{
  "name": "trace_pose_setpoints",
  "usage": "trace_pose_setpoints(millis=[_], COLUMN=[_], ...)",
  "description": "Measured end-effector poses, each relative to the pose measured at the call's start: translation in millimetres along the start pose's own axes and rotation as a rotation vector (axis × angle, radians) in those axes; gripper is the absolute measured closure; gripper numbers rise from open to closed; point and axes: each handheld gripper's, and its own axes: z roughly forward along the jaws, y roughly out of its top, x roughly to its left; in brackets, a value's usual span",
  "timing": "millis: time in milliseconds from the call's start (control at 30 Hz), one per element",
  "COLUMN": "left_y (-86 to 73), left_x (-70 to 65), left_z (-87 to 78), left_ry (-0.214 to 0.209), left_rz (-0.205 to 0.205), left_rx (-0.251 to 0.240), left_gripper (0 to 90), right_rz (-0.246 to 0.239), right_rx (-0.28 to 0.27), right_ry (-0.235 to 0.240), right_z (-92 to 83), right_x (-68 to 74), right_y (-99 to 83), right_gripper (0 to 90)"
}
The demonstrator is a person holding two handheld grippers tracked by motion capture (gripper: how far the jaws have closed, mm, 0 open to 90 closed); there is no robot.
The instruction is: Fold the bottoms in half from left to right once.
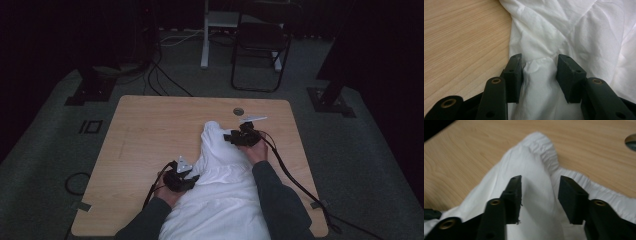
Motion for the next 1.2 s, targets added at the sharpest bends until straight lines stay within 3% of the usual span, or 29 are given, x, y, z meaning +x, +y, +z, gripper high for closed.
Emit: trace_pose_setpoints(millis=[67, 100, 133, 200, 300, 333, 400, 467, 633, 700, 767, 833, 1000, 1100, 1200], left_y=[-0.2, -0.4, -0.4, -0.5, -0.5, -0.5, -0.5, -0.2, -1.8, -4.5, -9.5, -16.2, -28.6, -24.1, -3.2], left_x=[-0.1, -0.1, 0.0, 0.0, -0.4, -0.4, -1.5, -2.9, -6.1, -8.4, -12.2, -18.3, -29.7, -21.2, -9.2], left_z=[0.0, 0.0, -0.1, -0.1, 0.0, 0.0, 0.0, 0.2, -1.8, -4.5, -9.0, -15.2, -31.6, -35.6, -38.2], left_ry=[0.0, 0.0, -0.001, -0.002, 0.0, -0.003, -0.009, -0.007, -0.013, -0.017, -0.018, -0.017, -0.053, -0.056, -0.046], left_rz=[-0.003, -0.004, -0.003, -0.005, -0.005, -0.007, -0.005, 0.0, 0.007, 0.012, 0.014, 0.014, 0.017, -0.017, -0.028], left_rx=[-0.002, -0.003, -0.003, -0.003, -0.004, -0.004, -0.004, -0.003, 0.003, 0.002, -0.001, -0.003, 0.021, -0.005, -0.047], left_gripper=[56.0, 56.0, 56.0, 55.9, 55.6, 55.2, 54.7, 54.7, 54.7, 54.7, 54.9, 55.0, 55.6, 52.9, 50.9], right_rz=[-0.026, -0.06, -0.089, -0.085, -0.1, -0.092, -0.032, 0.01, 0.1, 0.095, 0.097, 0.071, 0.039, 0.021, 0.022], right_rx=[0.039, 0.059, 0.055, -0.015, -0.099, -0.11, -0.112, -0.068, 0.048, 0.071, 0.06, 0.064, 0.063, 0.07, 0.075], right_ry=[-0.008, -0.047, -0.085, -0.09, -0.18, -0.212, -0.226, -0.242, -0.253, -0.264, -0.268, -0.266, -0.215, -0.213, -0.207], right_z=[-0.5, -4.1, -10.9, -32.4, -69.3, -78.5, -87.7, -81.6, -43.4, -33.8, -32.2, -31.0, -27.6, -25.2, -24.7], right_x=[1.2, 3.7, 6.2, 9.8, 9.3, 5.8, -5.4, -15.5, -29.5, -27.9, -23.7, -17.5, -5.2, -0.7, -0.8], right_y=[-1.3, -1.6, -1.8, -2.8, -10.4, -15.1, -28.1, -43.4, -71.3, -75.7, -76.6, -77.6, -80.2, -79.0, -78.0], right_gripper=[80.4, 87.9, 89.1, 89.4, 89.4, 89.4, 89.4, 89.3, 89.0, 88.8, 88.7, 88.4, 88.2, 88.2, 88.2])
